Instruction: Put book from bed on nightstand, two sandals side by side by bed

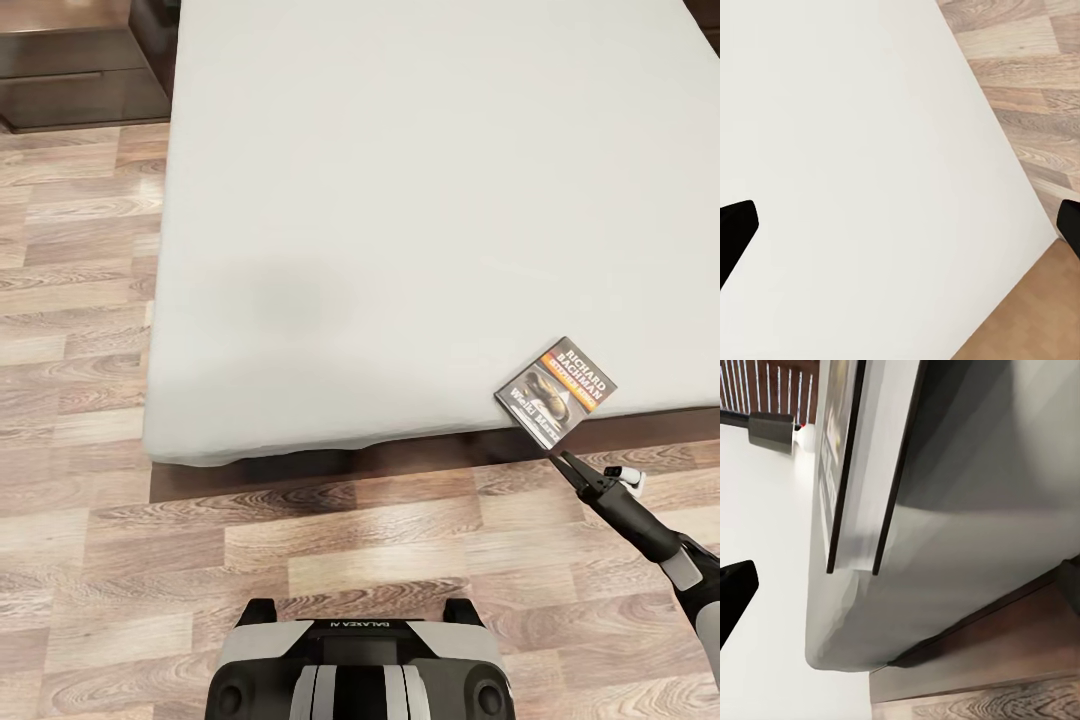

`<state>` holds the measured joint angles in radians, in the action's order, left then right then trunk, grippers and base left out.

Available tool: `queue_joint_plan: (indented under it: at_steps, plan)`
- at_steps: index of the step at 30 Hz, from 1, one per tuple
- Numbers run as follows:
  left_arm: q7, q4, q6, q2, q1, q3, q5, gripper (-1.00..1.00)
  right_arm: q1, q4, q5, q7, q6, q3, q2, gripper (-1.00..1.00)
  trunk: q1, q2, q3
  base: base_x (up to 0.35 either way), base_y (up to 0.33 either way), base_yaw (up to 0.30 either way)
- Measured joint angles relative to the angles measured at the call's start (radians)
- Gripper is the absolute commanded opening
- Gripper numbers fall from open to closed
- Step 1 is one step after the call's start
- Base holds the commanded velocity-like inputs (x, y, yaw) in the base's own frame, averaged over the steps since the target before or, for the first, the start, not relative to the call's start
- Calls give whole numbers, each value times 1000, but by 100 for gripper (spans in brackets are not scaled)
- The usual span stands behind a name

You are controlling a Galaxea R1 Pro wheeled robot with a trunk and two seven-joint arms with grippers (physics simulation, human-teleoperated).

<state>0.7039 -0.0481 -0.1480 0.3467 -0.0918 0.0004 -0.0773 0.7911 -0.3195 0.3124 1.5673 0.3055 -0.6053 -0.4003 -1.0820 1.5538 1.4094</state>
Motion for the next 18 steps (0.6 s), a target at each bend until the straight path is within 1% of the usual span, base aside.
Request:
queue_joint_plan:
  at_steps: [10, 18]
  plan:
    - [-2, 0, 0, 0, 0, 0, 0, 100, 0, 0, 0, 0, 0, 3, 1, 100, 0, 0, 0, 14, 24, 0]
    - [-2, 0, 0, 0, 0, 0, 0, 100, 0, 0, 0, 0, 0, 3, 1, 100, 0, 0, 0, 137, 82, 0]
